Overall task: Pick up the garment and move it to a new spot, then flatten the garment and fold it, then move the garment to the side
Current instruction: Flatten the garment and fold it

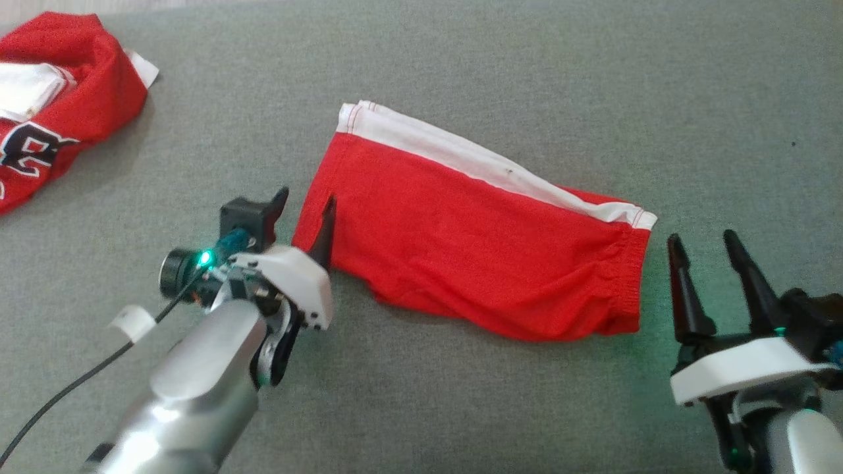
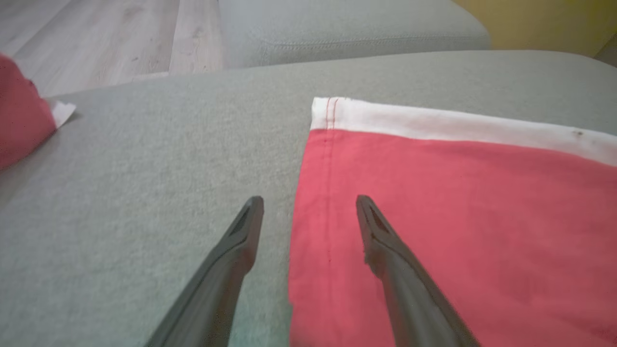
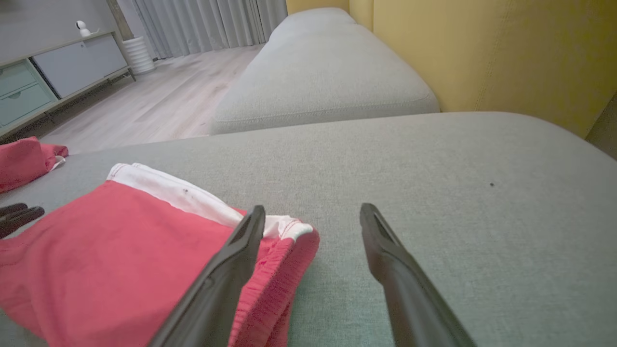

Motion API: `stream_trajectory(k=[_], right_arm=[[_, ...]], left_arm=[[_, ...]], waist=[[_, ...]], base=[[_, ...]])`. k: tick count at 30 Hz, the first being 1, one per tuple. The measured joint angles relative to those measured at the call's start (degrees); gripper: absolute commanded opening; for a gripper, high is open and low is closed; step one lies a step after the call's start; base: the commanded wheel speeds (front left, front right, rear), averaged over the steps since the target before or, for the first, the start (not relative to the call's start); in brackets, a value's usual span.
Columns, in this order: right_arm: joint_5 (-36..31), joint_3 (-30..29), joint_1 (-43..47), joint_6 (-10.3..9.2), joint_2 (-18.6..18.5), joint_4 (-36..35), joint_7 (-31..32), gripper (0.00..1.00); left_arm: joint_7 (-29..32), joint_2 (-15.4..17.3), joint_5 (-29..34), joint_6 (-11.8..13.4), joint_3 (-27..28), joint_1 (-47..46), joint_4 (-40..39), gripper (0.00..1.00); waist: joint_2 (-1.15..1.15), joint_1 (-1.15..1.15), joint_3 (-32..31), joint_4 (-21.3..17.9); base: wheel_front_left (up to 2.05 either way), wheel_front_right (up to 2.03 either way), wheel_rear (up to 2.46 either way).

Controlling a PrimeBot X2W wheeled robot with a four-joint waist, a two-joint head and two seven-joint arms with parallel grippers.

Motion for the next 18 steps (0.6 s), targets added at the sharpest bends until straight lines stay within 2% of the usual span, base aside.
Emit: stream_trajectory(k=[9,18], right_arm=[[0.0,-1.08,1.56,0.0,0.03,-6.89,3.5,1.0],[0.04,-0.03,1.59,0.0,0.04,-8.35,3.93,1.0]], left_arm=[[4.86,2.34,-4.27,-0.1,0.79,3.68,-2.68,1.0],[7.45,2.98,-5.3,-1.6,0.22,3.72,-3.26,1.0]], waist=[[0.0,0.01,-1.01,-1.12],[0.0,0.01,-0.14,-2.54]], base=[[0.0,0.0,0.0],[0.0,0.0,0.0]])
